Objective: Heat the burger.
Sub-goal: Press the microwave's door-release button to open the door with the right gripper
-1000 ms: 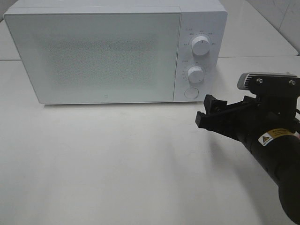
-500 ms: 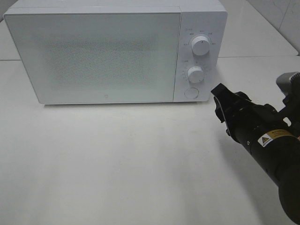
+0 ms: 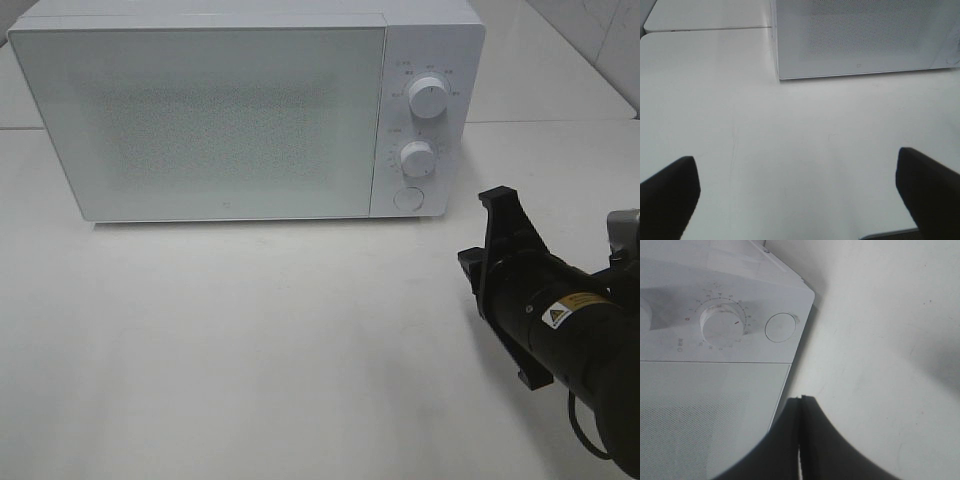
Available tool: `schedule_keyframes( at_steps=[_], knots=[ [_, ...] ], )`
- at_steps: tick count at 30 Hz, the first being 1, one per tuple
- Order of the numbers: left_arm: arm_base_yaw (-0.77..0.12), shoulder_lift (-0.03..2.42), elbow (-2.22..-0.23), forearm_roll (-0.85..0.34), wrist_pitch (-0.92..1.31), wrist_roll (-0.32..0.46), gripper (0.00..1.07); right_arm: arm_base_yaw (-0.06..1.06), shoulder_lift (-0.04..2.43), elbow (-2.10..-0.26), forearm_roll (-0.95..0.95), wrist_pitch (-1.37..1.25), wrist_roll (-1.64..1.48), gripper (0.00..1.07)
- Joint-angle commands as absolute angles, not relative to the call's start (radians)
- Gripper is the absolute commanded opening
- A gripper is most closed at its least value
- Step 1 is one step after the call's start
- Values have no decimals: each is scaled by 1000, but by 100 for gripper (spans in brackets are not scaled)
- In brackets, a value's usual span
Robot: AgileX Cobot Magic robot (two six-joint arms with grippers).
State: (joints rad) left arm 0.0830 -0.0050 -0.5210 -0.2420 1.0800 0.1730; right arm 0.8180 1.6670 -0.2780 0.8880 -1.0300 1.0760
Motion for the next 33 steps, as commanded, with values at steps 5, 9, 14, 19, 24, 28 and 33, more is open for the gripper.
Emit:
schedule_keyframes(
  at_steps=[5, 9, 14, 19, 24, 28, 33],
  knots=[
    [86, -27, -516, -247, 1079, 172, 100, 815, 1662, -286, 885, -1026, 1110, 0],
    [86, -27, -516, -247, 1079, 172, 100, 815, 1664, -301, 913, -1021, 1109, 0],
    [86, -27, -516, -247, 1079, 172, 100, 815, 1708, -339, 915, -1025, 1119, 0],
    [86, -27, -516, -247, 1079, 172, 100, 815, 1779, -382, 929, -1025, 1185, 0],
    [86, -27, -516, -247, 1079, 172, 100, 815, 1823, -420, 909, -1022, 1203, 0],
    [86, -27, -516, -247, 1079, 172, 100, 748, 1849, -467, 867, -999, 1203, 0],
    [86, -27, -516, -247, 1079, 172, 100, 687, 1868, -511, 807, -978, 1205, 0]
  ],
)
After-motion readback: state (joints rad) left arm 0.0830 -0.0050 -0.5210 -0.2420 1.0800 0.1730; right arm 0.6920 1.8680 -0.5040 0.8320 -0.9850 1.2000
